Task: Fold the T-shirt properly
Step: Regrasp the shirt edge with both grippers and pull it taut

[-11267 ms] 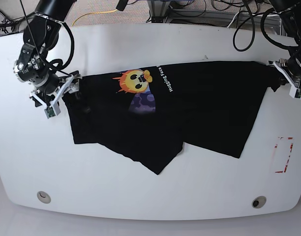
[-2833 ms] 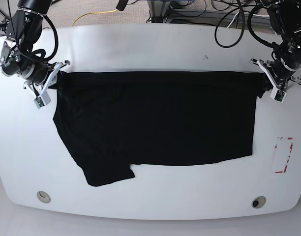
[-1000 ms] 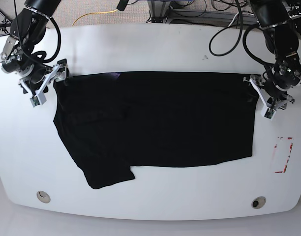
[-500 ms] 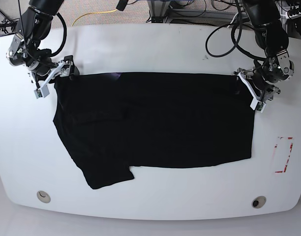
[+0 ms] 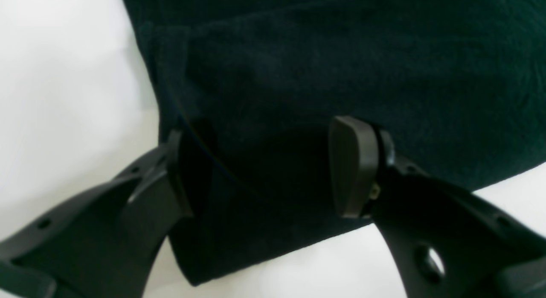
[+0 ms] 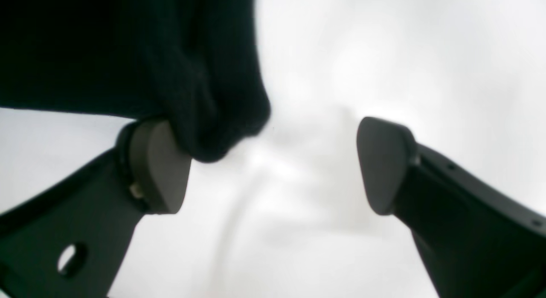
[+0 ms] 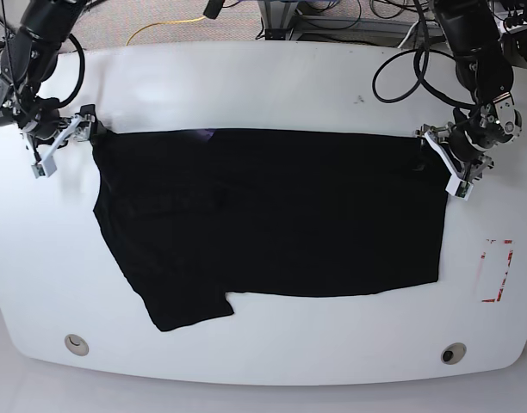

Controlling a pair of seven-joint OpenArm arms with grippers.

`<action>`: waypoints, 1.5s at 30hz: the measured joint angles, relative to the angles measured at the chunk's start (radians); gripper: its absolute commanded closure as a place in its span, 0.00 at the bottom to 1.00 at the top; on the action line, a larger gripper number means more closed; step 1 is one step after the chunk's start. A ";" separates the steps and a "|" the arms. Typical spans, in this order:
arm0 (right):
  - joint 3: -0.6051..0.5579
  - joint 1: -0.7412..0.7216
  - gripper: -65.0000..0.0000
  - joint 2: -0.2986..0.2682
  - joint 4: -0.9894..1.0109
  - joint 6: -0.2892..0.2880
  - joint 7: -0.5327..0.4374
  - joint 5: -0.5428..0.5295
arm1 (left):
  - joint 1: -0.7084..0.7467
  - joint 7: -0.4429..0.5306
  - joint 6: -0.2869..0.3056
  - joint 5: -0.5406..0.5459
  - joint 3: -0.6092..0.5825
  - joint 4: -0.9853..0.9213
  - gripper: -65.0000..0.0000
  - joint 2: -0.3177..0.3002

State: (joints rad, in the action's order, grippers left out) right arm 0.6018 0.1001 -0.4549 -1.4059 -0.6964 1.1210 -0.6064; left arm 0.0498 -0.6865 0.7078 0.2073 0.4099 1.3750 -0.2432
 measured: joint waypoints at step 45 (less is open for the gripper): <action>-0.012 -0.042 0.37 0.095 0.046 -0.008 -0.076 -0.029 | 0.014 -0.031 -0.005 -0.026 0.000 0.042 0.50 -0.009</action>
State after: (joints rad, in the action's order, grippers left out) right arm 0.5900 0.0578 -0.3603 -1.3598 -0.7040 1.0451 -0.6353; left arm 0.0639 -0.7174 0.7033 0.1814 0.4103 1.4174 -0.2523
